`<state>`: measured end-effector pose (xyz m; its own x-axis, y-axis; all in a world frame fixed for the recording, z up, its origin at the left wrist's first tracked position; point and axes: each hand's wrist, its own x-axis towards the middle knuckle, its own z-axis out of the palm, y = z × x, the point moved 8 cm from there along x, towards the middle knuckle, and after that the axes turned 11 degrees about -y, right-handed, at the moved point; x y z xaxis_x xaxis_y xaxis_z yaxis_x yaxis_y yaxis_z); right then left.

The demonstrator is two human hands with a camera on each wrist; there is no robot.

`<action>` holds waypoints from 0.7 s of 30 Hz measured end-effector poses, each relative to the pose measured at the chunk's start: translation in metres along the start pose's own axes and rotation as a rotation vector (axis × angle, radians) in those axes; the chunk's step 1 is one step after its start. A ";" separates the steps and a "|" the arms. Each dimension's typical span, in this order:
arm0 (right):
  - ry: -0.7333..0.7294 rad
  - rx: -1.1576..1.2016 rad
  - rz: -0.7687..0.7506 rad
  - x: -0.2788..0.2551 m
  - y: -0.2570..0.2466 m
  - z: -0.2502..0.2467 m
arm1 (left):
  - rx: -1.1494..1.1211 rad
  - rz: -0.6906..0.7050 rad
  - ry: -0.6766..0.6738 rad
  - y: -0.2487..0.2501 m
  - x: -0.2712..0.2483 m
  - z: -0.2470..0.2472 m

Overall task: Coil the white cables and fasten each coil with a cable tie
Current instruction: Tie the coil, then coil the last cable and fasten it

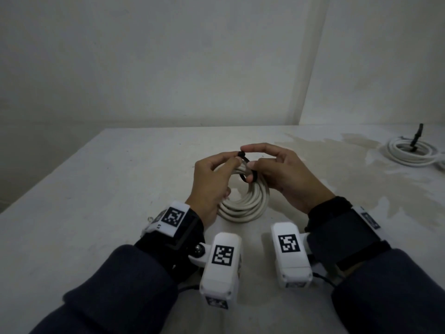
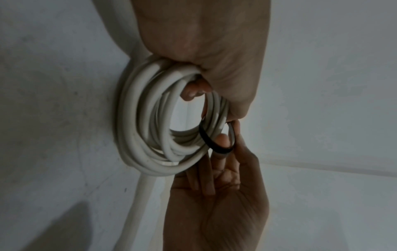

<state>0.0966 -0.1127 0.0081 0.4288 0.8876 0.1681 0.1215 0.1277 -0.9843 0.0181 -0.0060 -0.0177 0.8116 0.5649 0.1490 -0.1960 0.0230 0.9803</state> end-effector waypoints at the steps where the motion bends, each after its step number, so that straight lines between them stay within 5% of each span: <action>1: 0.001 0.008 -0.001 0.000 0.000 0.000 | 0.001 -0.001 0.000 0.000 0.000 0.000; 21: 0.003 0.018 -0.006 -0.001 -0.001 0.000 | 0.019 0.002 -0.004 0.002 -0.001 0.001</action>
<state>0.0962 -0.1133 0.0089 0.4308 0.8854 0.1745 0.1084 0.1413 -0.9840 0.0175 -0.0074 -0.0161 0.8134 0.5616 0.1516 -0.1870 0.0058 0.9823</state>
